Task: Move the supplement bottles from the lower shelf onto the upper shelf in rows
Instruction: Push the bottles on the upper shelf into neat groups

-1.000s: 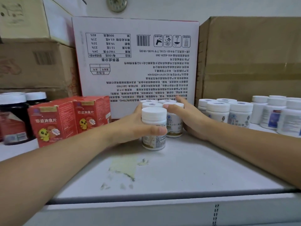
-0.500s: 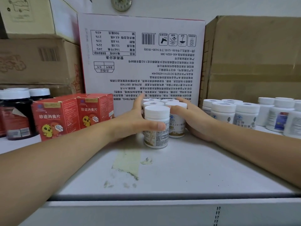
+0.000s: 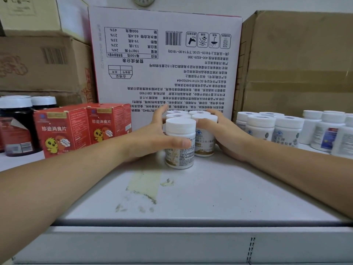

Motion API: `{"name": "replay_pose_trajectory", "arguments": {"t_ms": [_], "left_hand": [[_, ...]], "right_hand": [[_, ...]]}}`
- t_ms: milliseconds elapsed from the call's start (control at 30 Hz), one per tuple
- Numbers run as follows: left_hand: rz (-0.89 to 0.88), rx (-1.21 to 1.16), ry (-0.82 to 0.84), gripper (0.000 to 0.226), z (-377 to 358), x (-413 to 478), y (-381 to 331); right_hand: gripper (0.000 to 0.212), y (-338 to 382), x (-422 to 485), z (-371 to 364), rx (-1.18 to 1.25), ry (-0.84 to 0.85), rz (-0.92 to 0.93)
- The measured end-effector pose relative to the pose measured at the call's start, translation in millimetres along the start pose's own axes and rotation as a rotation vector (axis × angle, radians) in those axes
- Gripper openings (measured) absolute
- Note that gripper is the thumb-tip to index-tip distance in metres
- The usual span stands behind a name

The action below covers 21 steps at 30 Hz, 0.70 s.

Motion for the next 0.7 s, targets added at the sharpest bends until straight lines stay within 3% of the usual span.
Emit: {"name": "replay_pose_trajectory", "arguments": {"t_ms": [233,700], "left_hand": [[-0.056,-0.035,0.06,0.117,-9.0,0.0,-6.0],[-0.064,-0.015,0.056,0.114,-8.0,-0.1,-5.1]], "right_hand": [[0.105,-2.5,2.7,-2.3,0.024,0.04,-0.026],[0.105,-3.0,1.3,-4.9,0.027,0.042,-0.047]]}}
Point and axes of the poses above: each hand's wrist, its own x-axis towards the middle knuckle, its own z-axis out of the back of the hand, y = z × x, the point moved 10 cm from there along x, towards the middle knuckle, and after that the axes turned 6 degrees about x, right-handed, at the moved point
